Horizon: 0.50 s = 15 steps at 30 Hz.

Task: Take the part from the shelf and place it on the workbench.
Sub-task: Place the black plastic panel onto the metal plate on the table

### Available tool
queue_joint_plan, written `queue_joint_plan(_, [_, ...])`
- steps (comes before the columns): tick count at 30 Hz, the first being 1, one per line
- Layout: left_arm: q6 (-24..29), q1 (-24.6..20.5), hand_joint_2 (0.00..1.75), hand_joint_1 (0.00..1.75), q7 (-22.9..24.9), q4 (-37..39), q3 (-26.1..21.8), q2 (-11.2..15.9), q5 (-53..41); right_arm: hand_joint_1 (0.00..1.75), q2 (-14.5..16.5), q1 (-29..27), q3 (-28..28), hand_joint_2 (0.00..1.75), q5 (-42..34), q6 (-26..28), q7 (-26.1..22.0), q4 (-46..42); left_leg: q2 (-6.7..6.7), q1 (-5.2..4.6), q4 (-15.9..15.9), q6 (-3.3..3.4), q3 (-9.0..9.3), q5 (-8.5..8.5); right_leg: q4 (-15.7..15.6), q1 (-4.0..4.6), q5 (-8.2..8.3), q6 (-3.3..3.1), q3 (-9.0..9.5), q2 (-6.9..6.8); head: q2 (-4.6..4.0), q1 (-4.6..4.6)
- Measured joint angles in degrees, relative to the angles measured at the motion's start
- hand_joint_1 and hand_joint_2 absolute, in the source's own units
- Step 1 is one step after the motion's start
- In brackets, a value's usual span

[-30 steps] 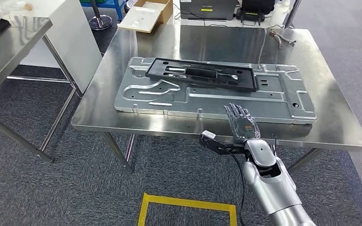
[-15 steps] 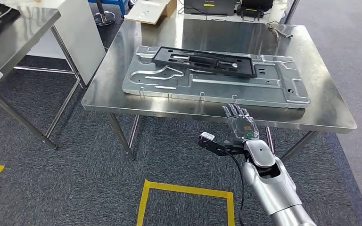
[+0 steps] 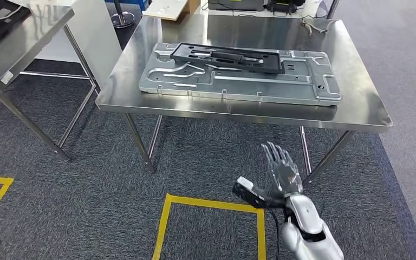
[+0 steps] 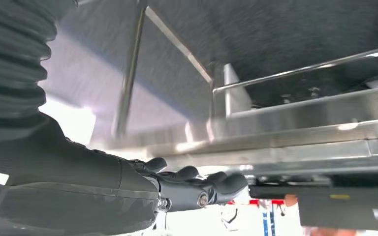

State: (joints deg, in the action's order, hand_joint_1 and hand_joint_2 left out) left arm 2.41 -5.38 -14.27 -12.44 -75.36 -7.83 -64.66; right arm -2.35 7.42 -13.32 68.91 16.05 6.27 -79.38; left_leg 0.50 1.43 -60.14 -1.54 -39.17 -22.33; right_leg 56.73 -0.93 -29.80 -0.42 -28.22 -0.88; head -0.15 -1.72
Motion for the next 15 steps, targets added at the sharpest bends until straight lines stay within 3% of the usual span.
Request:
queue_joint_plan(3, [0.46,0.47,0.0,0.0,-0.35,0.01,-0.93,-0.23,1.01,0.0,-0.05,-10.07,2.85,0.0,-3.23,7.1,-3.68,-2.16,-0.09,0.11,-9.23,-0.33,-1.46,-9.36,0.07,0.37,1.82,-0.89,-2.2,-0.58,0.0,-0.01])
queue_joint_plan(4, [0.7,0.48,0.0,0.0,-0.53,0.01,-1.25,-0.28,1.38,0.0,-0.05,-12.85,4.13,0.0,-4.86,8.45,-5.28,-2.27,-0.09,0.08,-12.27,-0.36,-1.41,-10.65,0.23,0.54,2.39,-0.94,-3.12,-0.71,0.0,-0.01])
queue_joint_plan(5, [0.95,0.43,0.0,0.0,-0.69,0.01,-1.61,-0.33,1.82,0.0,-0.01,-15.22,5.76,0.0,-6.82,9.36,-7.44,-2.07,-0.1,0.0,-13.98,-0.3,-0.78,-10.37,0.46,0.69,2.93,-0.94,-4.09,-0.81,0.0,-0.01])
queue_joint_plan(6, [1.17,0.39,0.0,0.0,-0.83,0.01,-1.94,-0.4,2.23,0.0,0.09,-17.19,7.76,0.0,-8.57,9.97,-10.16,-1.54,-0.11,-0.12,-14.04,-0.11,0.62,-8.96,0.78,0.82,3.43,-0.9,-5.08,-0.88,0.0,-0.01])
queue_joint_plan(7, [1.42,0.37,0.0,0.0,-0.92,0.01,-2.27,-0.49,2.62,0.0,0.21,-18.67,10.33,0.0,-9.82,10.37,-13.52,-0.57,-0.13,-0.34,-12.3,0.26,2.99,-7.38,1.15,0.9,3.91,-0.84,-6.06,-0.91,0.0,-0.01])
queue_joint_plan(9, [2.04,0.19,0.0,0.0,-1.05,0.0,-2.91,-0.69,3.49,0.0,0.48,-19.93,17.35,0.0,-10.71,10.54,-21.55,3.2,-0.21,-0.9,-4.76,1.29,9.43,-7.14,1.86,0.96,4.82,-0.48,-7.48,-0.84,0.0,-0.01])
queue_joint_plan(10, [2.4,-0.01,0.0,0.0,-1.13,-0.01,-3.24,-0.84,3.96,0.0,0.6,-19.93,21.74,0.0,-10.82,10.28,-25.28,5.77,-0.24,-1.21,-0.96,1.73,11.99,-8.15,2.07,0.93,5.31,-0.17,-7.88,-0.9,0.0,-0.01])
queue_joint_plan(11, [2.73,-0.24,0.0,0.0,-1.23,-0.01,-3.55,-1.0,4.39,0.0,0.72,-19.64,26.46,0.0,-10.84,10.0,-28.27,8.61,-0.29,-1.48,1.69,2.11,13.43,-9.19,2.11,0.83,5.86,0.22,-8.12,-1.03,0.0,-0.01])
queue_joint_plan(13, [3.26,-0.34,0.0,0.0,-1.39,0.0,-4.18,-1.47,5.1,0.0,0.87,-18.59,35.89,0.0,-10.25,9.95,-31.4,14.66,-0.36,-1.72,3.5,2.86,13.52,-9.07,1.91,0.59,6.91,1.03,-8.41,-1.29,0.0,0.0])
queue_joint_plan(14, [3.5,-0.23,0.0,0.0,-1.45,0.01,-4.47,-1.73,5.35,0.0,0.94,-17.85,40.41,0.0,-9.47,10.37,-31.83,18.16,-0.33,-1.69,3.72,3.36,13.05,-8.33,2.08,0.43,6.5,1.39,-8.65,-1.02,0.0,0.0])
queue_joint_plan(15, [3.69,-0.1,0.0,0.0,-1.5,0.01,-4.72,-1.98,5.58,0.0,1.03,-17.11,44.65,0.0,-8.51,10.93,-31.64,21.78,-0.26,-1.58,3.98,3.86,12.45,-7.48,2.95,0.32,4.91,1.66,-9.02,-0.62,0.0,0.0])
